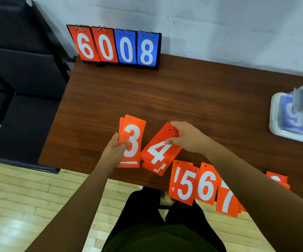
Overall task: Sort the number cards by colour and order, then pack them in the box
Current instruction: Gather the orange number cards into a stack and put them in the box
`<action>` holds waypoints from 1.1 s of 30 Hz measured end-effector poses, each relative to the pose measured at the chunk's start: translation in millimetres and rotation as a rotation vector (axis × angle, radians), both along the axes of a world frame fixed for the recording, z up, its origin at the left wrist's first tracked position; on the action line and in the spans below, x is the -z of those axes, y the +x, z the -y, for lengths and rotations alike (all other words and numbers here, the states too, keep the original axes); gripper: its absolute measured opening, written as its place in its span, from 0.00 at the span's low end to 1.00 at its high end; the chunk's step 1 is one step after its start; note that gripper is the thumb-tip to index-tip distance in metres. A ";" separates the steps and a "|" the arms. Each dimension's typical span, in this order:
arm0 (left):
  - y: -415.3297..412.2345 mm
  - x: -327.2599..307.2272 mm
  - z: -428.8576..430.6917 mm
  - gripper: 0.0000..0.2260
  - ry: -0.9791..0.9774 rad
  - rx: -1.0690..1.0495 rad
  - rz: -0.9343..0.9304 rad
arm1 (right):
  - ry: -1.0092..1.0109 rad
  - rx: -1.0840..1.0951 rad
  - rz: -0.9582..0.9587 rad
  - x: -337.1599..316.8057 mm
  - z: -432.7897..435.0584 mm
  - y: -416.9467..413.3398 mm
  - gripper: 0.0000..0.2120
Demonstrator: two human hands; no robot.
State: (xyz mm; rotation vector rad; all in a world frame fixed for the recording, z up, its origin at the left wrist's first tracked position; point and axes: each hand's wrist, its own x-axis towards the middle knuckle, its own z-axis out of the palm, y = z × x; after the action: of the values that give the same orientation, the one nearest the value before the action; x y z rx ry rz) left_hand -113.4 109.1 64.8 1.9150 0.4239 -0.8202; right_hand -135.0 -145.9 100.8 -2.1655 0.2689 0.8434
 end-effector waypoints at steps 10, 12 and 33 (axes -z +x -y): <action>-15.7 -28.3 54.2 0.19 -0.533 0.169 -0.253 | -0.002 0.160 0.287 -18.8 -11.7 -20.3 0.22; -21.2 -22.0 58.3 0.21 -0.559 0.065 -0.219 | -0.080 0.304 0.349 -11.5 -14.5 -29.0 0.26; -75.4 72.1 130.4 0.27 0.344 1.017 0.329 | 0.023 1.148 0.017 22.6 82.6 -162.2 0.20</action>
State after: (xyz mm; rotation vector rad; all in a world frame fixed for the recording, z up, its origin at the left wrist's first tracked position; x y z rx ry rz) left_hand -188.7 -21.3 -7.3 2.5372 -0.7272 -1.0601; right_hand -297.2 -228.4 78.2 -1.5751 1.3078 0.1463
